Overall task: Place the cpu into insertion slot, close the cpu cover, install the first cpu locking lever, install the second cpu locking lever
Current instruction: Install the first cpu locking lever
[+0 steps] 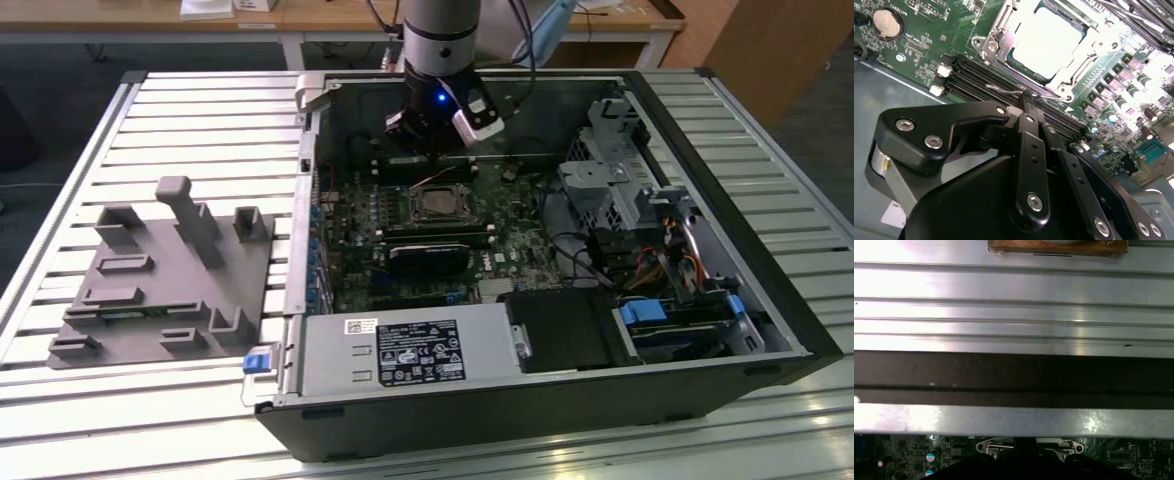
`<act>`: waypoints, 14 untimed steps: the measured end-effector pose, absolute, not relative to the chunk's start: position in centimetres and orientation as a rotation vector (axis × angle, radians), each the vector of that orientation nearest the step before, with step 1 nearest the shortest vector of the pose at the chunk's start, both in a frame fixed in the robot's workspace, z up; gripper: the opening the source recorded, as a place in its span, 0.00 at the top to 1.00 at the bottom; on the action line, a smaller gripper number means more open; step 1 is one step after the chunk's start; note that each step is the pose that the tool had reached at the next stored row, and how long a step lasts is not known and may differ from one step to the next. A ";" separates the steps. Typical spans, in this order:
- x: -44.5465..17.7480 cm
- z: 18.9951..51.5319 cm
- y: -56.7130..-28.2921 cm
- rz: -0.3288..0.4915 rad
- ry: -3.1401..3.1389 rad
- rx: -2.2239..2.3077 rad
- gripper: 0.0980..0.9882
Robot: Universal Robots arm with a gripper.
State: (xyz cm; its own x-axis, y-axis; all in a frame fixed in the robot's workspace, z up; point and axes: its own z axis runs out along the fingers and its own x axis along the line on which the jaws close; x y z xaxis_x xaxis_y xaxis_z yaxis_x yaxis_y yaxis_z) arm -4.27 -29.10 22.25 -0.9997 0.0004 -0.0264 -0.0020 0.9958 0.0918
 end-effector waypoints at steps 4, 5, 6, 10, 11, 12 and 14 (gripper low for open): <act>-4.1 22.1 -29.1 0.144 3.112 -0.001 0.99; -4.1 22.1 -29.1 0.143 3.112 -0.001 0.99; -4.0 22.1 -29.1 0.143 3.112 -0.001 0.99; -3.9 21.9 -29.1 0.143 3.112 -0.001 0.99; -3.9 21.9 -29.1 0.143 3.112 -0.001 0.99; -3.8 21.9 -29.1 0.143 3.112 -0.001 0.99; -3.7 21.8 -29.1 0.143 3.112 -0.001 0.99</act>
